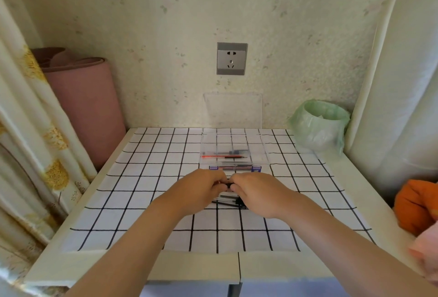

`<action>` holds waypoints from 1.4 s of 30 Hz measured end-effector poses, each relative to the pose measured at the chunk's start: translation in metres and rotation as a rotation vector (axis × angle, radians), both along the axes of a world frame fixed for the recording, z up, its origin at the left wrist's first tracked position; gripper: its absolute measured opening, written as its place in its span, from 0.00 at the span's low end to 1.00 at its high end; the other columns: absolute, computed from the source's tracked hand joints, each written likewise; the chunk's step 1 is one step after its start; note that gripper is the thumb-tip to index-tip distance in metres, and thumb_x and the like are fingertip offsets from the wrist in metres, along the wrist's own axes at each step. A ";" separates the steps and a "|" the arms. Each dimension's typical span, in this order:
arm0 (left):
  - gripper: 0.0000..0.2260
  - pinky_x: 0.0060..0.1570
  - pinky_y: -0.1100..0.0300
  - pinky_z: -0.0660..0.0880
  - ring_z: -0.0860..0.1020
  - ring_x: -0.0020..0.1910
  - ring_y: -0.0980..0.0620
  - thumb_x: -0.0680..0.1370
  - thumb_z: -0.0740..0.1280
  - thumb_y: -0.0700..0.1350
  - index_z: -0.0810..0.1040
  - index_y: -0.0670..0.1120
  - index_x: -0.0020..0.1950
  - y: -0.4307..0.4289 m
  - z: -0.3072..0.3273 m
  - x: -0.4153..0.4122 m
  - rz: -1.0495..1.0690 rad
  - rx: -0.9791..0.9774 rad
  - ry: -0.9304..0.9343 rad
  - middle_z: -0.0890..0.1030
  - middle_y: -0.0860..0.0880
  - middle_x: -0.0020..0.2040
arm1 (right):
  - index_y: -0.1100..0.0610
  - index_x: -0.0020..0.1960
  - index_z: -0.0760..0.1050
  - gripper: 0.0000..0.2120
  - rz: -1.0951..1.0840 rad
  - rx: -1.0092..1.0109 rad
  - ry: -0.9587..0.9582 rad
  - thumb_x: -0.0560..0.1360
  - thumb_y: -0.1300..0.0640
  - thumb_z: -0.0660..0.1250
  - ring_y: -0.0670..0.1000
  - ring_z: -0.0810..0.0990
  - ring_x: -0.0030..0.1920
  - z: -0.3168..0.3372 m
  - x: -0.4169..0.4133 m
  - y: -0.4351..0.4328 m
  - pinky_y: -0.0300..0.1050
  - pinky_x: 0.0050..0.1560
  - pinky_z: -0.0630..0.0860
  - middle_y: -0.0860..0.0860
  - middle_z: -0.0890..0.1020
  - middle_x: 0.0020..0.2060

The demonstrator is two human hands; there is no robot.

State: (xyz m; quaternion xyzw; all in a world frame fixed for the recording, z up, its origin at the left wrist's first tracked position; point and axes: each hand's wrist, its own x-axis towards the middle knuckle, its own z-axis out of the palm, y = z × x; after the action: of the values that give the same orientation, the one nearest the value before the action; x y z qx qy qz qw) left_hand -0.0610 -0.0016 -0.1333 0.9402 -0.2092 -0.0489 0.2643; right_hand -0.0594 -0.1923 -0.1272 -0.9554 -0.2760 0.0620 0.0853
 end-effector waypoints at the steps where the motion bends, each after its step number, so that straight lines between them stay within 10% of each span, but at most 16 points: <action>1: 0.08 0.36 0.62 0.69 0.73 0.35 0.57 0.82 0.61 0.49 0.79 0.51 0.54 0.001 0.001 0.000 -0.003 0.001 0.004 0.79 0.53 0.40 | 0.56 0.52 0.73 0.14 -0.002 0.000 0.013 0.84 0.50 0.52 0.54 0.77 0.43 0.001 0.000 0.001 0.52 0.45 0.75 0.52 0.79 0.43; 17: 0.05 0.35 0.63 0.68 0.73 0.34 0.57 0.82 0.62 0.49 0.77 0.54 0.49 0.006 0.006 0.001 0.010 -0.012 0.016 0.77 0.54 0.38 | 0.48 0.59 0.70 0.12 -0.025 0.083 0.026 0.82 0.43 0.55 0.46 0.74 0.39 0.006 0.001 -0.005 0.45 0.37 0.68 0.43 0.76 0.39; 24: 0.05 0.38 0.62 0.72 0.76 0.36 0.56 0.81 0.62 0.51 0.77 0.55 0.54 0.013 0.007 0.005 0.113 0.020 -0.009 0.78 0.54 0.38 | 0.50 0.58 0.76 0.10 -0.222 0.094 0.092 0.82 0.58 0.57 0.49 0.75 0.45 0.007 0.021 -0.052 0.41 0.45 0.69 0.47 0.69 0.52; 42: 0.10 0.42 0.67 0.70 0.75 0.43 0.60 0.79 0.67 0.45 0.79 0.57 0.59 -0.004 0.003 0.006 0.018 0.043 0.063 0.77 0.58 0.46 | 0.43 0.53 0.77 0.11 -0.229 0.125 0.124 0.72 0.48 0.72 0.40 0.79 0.41 0.007 0.016 -0.063 0.41 0.43 0.75 0.40 0.82 0.44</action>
State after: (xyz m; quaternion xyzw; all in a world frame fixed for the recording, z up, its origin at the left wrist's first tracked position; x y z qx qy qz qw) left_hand -0.0547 -0.0061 -0.1300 0.9455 -0.1913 -0.0807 0.2507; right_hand -0.0433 -0.2554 -0.1199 -0.9677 -0.1629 0.0936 0.1679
